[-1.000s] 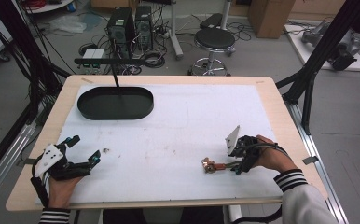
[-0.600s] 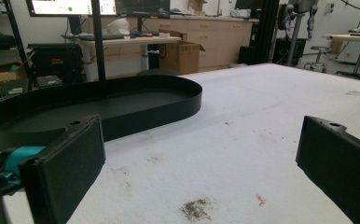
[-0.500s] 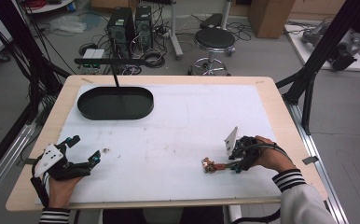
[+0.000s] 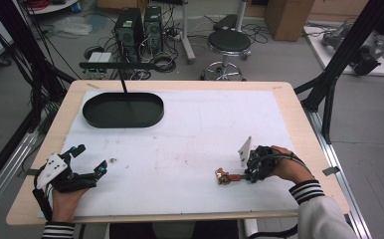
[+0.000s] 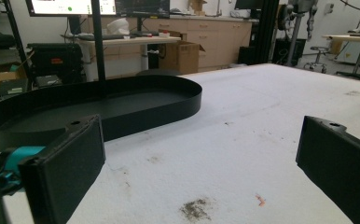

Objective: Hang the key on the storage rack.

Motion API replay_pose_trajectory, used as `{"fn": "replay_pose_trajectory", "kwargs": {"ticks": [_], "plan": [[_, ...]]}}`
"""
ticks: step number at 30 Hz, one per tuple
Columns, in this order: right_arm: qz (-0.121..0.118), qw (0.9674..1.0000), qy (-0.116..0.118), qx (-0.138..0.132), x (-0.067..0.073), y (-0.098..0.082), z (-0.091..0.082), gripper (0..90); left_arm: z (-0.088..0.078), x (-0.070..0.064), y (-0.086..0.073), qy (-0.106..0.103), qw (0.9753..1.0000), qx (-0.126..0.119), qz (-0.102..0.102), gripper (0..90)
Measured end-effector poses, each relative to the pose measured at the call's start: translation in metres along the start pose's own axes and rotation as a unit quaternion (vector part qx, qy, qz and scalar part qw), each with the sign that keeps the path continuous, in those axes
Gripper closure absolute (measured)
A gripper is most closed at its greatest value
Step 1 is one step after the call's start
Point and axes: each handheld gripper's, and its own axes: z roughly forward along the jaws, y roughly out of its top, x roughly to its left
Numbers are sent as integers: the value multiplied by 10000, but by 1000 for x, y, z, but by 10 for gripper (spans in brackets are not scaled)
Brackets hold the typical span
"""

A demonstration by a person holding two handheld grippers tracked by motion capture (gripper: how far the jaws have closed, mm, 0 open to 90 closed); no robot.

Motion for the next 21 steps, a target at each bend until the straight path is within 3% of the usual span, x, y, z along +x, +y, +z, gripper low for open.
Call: {"fn": "replay_pose_trajectory", "kwargs": {"ticks": [3,11,17,21], "plan": [[-12,10000,1,44,2,1,0,773,0,0,0,-1,10000,2,-2,17],[114,9999,-43,25,4,2,-1,790,0,0,0,-1,10000,0,-13,17],[326,9990,-17,-299,3,1,-4,791,0,0,0,20,10000,-6,-11,17],[365,9971,-55,-663,3,0,-8,792,0,0,0,45,10000,-19,-38,17]]}}
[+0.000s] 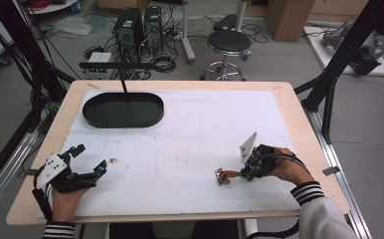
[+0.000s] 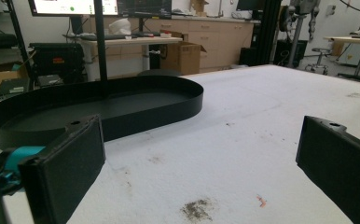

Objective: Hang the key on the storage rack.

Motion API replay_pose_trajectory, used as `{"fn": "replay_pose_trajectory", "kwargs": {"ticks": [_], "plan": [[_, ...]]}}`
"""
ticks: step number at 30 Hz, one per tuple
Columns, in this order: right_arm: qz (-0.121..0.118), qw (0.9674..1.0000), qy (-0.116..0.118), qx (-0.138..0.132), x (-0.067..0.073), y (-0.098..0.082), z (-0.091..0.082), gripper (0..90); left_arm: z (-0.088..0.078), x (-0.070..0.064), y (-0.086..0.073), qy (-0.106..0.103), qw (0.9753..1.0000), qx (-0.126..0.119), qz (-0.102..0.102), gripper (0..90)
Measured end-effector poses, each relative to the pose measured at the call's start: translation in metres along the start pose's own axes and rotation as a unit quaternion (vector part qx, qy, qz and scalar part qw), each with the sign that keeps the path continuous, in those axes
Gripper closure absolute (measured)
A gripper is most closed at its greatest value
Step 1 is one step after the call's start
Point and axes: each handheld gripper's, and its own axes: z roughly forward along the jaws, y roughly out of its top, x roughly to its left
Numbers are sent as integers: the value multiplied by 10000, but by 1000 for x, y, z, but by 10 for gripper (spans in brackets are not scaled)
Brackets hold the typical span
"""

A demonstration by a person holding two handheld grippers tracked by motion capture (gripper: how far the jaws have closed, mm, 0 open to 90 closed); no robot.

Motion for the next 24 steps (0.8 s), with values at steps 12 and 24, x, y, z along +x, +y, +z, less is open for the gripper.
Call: {"fn": "replay_pose_trajectory", "kwargs": {"ticks": [12,24], "plan": [[377,9840,-440,-1683,-6,1,-23,794,0,4,5,-218,9997,125,0,17],[384,9617,-562,-2654,-6,24,-32,793,16,8,40,-1041,9930,547,66,17]]}}
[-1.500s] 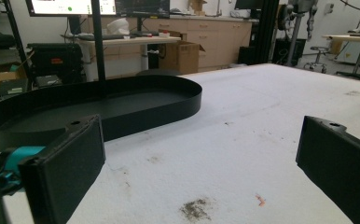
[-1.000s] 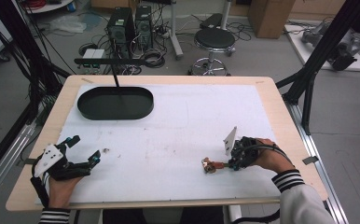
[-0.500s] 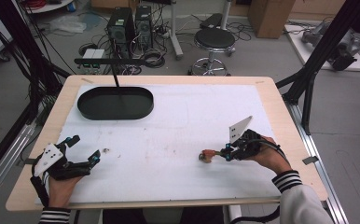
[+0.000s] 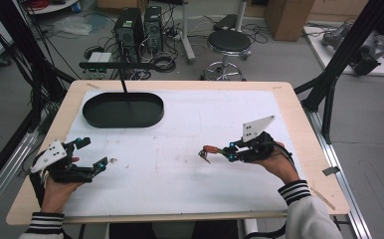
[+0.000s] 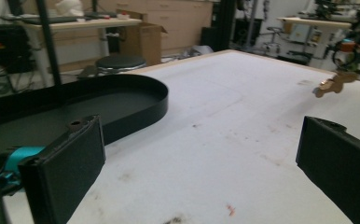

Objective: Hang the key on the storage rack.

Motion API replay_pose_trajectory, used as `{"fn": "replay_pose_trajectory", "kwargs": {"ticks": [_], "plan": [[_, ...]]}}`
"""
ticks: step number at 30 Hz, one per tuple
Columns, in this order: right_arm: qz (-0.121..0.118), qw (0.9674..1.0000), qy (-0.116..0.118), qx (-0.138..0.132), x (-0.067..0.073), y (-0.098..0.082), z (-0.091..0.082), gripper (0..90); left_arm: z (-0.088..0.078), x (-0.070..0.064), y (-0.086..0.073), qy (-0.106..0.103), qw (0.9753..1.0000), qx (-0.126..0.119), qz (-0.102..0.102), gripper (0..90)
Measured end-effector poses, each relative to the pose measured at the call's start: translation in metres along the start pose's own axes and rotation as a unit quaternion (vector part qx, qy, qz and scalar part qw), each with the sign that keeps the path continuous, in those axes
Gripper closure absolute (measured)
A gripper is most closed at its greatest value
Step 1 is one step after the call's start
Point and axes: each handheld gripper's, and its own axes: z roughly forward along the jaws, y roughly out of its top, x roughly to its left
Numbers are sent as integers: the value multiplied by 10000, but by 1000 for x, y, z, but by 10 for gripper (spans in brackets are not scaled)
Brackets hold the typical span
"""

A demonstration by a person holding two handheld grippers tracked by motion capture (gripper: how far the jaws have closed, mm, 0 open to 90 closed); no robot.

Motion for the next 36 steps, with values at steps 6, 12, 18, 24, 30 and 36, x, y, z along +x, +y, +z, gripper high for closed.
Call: {"fn": "replay_pose_trajectory", "kwargs": {"ticks": [6,12,18,24,30,36], "plan": [[-25,9997,-55,-256,0,11,2,793,15,-3,28,-388,9989,174,205,17],[-144,9988,-15,-471,1,25,4,793,32,-7,54,-829,9957,256,335,17],[-332,9977,36,-594,2,41,13,792,48,-13,74,-1257,9898,448,503,17],[-479,9967,108,-647,2,58,25,792,67,-23,91,-1673,9814,652,686,17],[-548,9963,203,-633,2,70,38,792,87,-37,102,-1809,9745,944,936,17],[-605,9958,254,-640,2,77,46,792,101,-44,109,-1961,9698,1075,973,17]]}}
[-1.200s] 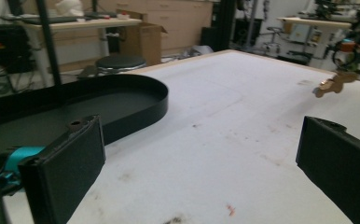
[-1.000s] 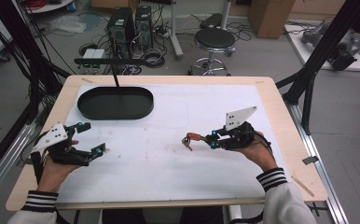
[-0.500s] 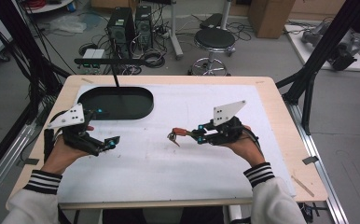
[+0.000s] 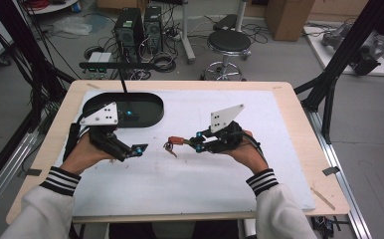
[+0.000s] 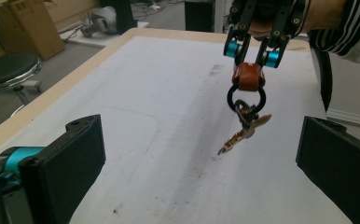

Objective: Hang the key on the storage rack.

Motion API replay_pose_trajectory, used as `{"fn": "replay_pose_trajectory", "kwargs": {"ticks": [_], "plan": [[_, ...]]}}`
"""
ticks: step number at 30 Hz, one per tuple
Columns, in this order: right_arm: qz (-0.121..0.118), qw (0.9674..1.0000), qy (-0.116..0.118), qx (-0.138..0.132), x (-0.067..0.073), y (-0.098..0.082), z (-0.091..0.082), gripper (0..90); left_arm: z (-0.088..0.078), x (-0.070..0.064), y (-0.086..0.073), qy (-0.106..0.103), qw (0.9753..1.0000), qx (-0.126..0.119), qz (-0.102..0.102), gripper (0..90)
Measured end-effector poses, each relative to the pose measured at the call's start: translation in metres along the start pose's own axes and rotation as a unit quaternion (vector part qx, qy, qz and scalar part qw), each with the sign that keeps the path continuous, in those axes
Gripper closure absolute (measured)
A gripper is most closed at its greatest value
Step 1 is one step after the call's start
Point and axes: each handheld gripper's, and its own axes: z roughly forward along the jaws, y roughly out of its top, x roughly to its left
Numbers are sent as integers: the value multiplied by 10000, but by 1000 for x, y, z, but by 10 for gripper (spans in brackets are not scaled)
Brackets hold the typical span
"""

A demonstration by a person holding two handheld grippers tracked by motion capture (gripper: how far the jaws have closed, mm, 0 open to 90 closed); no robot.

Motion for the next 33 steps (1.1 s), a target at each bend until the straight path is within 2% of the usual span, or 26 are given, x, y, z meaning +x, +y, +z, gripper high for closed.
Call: {"fn": "replay_pose_trajectory", "kwargs": {"ticks": [4,11,18,21,24,28,33], "plan": [[-33,10000,16,50,1,1,4,792,9,-3,7,-209,9997,66,45,17],[-20,9999,71,77,1,1,7,792,29,-8,14,-438,9986,264,133,19],[-58,9999,69,84,2,2,8,792,49,-13,22,-716,9961,450,264,19],[-60,9999,59,79,2,2,8,791,56,-15,23,-789,9952,515,257,21],[-55,9999,90,81,3,3,8,791,63,-17,23,-924,9934,609,285,86],[-63,9999,88,104,3,3,8,791,70,-18,23,-977,9920,741,290,101],[-86,9999,90,120,4,3,9,791,74,-18,23,-1006,9901,953,225,196]]}}
